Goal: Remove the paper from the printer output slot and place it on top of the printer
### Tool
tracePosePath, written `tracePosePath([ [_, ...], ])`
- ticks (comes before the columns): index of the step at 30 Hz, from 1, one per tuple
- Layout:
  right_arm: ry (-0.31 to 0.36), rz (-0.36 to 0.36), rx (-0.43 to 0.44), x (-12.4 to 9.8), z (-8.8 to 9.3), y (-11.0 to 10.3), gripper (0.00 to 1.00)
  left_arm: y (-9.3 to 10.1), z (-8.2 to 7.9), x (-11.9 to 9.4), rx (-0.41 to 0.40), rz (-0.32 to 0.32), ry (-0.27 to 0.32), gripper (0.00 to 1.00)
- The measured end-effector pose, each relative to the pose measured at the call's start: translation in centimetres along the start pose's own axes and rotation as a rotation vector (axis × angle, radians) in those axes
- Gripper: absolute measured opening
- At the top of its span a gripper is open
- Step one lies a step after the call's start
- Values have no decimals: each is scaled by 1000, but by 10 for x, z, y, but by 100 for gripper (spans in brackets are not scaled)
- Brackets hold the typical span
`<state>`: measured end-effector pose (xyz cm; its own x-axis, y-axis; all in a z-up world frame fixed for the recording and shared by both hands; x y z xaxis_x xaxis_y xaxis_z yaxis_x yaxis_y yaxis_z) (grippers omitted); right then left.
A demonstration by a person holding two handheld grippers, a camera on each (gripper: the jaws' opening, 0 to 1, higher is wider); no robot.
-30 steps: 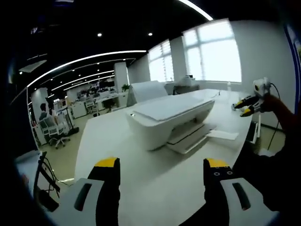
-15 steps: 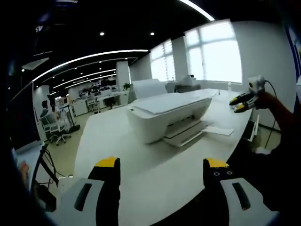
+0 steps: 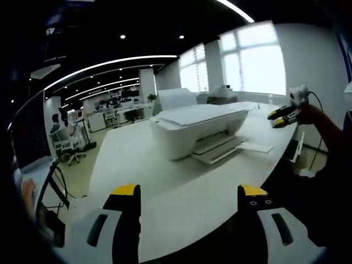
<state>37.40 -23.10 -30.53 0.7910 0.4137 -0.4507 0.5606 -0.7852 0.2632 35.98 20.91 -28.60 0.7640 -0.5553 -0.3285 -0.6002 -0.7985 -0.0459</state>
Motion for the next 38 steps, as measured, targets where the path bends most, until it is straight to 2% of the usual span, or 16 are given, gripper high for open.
tracePosePath([
  [5, -1, -20, -5, 1, 0, -4, 28, -1, 8, -6, 9, -4, -32, 75],
  [17, -1, 1, 12, -6, 4, -1, 28, -3, 15, -24, -11, -30, -29, 74],
  [23, -5, 13, -12, -10, -3, 1, 28, 8, 11, -33, 9, -29, -20, 73],
  [26, 2, 19, -16, -13, -7, 4, 28, 10, 11, -33, 32, -28, -30, 73],
  [32, 5, 22, -24, -13, -11, 5, 28, 8, 10, -29, 20, -20, -21, 73],
  [38, -9, 10, -29, -8, -5, 0, 28, 8, 17, -27, 10, -10, -23, 72],
])
Point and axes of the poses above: the point that each gripper's makers call its tool centre point, and the gripper's own axes: x roughly forward along the fingers, y roughly to its right, z roughly out of its underside, the point moved 4 cm from there along -x, roughly backward along the fingers, and after that the axes turned 2 degrees about -x, right-handed, at the moved point
